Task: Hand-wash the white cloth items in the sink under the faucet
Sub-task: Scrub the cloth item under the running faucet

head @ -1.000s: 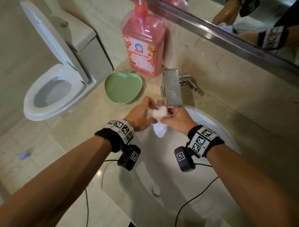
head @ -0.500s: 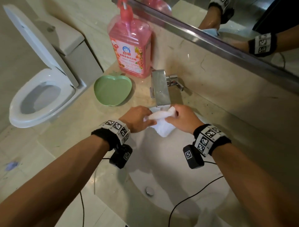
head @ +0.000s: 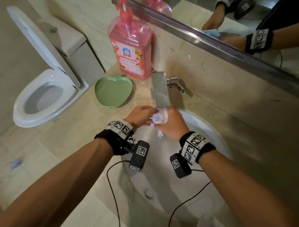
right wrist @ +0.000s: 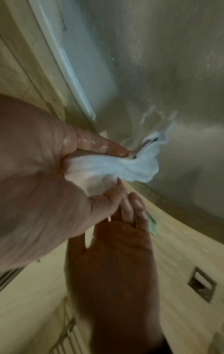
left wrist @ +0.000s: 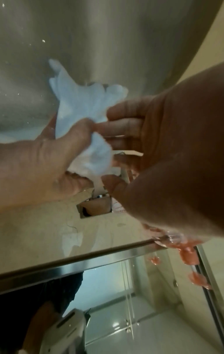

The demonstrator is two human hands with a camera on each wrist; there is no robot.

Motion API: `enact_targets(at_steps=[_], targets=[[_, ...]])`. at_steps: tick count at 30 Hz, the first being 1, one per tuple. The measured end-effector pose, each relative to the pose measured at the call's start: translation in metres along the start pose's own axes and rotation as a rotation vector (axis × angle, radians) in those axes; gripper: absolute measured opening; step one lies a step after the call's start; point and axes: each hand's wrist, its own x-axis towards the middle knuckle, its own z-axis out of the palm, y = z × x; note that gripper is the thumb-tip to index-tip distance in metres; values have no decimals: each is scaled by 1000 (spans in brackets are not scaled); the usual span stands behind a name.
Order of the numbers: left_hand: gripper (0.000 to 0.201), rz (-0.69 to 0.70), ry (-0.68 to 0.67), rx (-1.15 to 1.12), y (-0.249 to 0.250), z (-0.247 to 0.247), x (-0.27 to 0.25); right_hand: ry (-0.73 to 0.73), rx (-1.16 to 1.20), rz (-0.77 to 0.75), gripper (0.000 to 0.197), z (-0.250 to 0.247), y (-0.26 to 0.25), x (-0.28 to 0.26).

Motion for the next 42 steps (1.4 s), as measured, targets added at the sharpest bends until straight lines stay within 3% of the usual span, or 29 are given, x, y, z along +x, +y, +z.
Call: enact_targets(at_steps=[4,7,9,11,14,17,21,23,26,29,32,35,39,42], targets=[[14,135,-22,145,-6,-17,-2,-47,155,127,56,-3,4,15],[50,277,-90,372,-12,-25,3,-98,245,97,52,-7,5,16],[70,260,-185,460,-13,-23,6,-116,326,98,58,-11,7,14],[74,226,-232,485,-13,-16,10,-118,395,100,62,-15,12,14],[76,178,-205,611,-14,-2,19,-80,462,95,56,-20,21,12],[73,186,-94,707,-17,10,28,-59,448,115,56,-26,28,10],[67,286,28,807,-13,16,36,-253,646,248,40,-41,29,7],[62,336,95,833,-10,14,36,-269,694,321,40,-41,28,7],[66,382,-24,765,-6,9,32,-171,564,283,38,-39,27,9],[64,207,-212,575,-7,-6,25,-89,589,242,44,-36,24,14],[71,87,-268,499,-15,-16,19,-155,650,199,40,-27,15,17],[61,141,-236,460,-20,-18,15,-247,593,144,48,-19,7,17],[59,245,-42,685,-31,-16,14,-328,554,220,45,-20,6,18],[50,365,20,708,-33,-8,16,-290,363,179,54,-21,12,16]])
